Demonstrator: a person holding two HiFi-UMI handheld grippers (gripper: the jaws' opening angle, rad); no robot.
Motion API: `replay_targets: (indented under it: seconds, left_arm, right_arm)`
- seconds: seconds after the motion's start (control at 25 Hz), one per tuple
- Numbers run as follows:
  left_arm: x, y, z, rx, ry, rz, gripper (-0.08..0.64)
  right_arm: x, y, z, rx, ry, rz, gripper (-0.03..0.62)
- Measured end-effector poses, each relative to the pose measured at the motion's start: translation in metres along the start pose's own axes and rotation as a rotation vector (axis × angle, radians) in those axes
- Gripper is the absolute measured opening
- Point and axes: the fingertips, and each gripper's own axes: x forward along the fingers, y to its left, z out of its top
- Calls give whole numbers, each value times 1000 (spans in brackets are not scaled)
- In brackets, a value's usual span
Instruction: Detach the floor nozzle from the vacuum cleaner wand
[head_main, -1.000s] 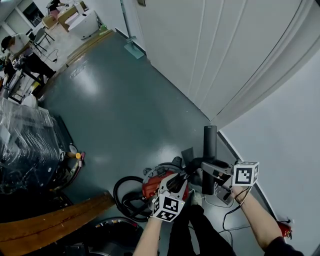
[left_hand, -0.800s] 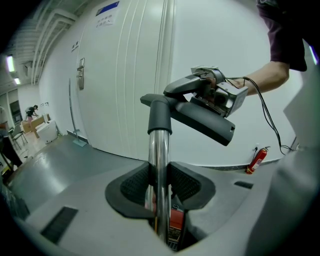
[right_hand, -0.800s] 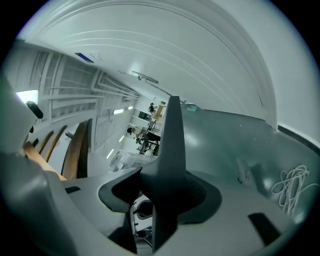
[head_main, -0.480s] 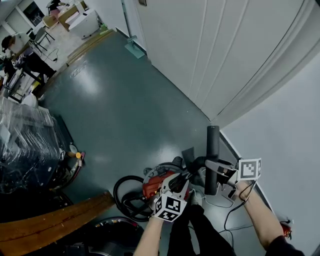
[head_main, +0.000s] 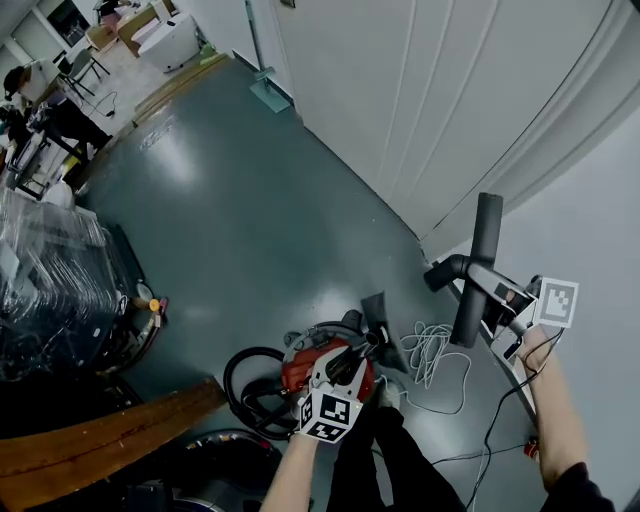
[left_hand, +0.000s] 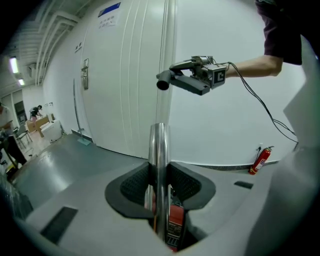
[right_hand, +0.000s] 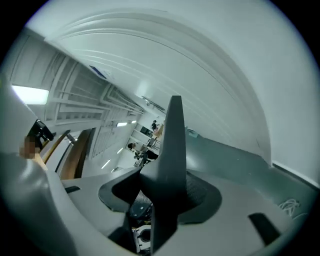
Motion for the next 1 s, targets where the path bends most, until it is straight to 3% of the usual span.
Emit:
replay_targets:
  seconds: [0.12,0.52,0.64,1.0]
  left_arm:
    - [0,2,1,-4,-6,12,132]
    - [5,42,6,-39,-14,140,133]
    - [-4,40,16,-52,-30,133,178]
    - [-70,34,119,-71,-208,145,195]
  right_arm:
    - [-7,16,5,-14,-21,29,230]
    - [-12,30,-38,33,-8,89,230]
    - [-14,43,-40,35,-10,109,230]
    - [-27,99,-34,5,-63,195,230]
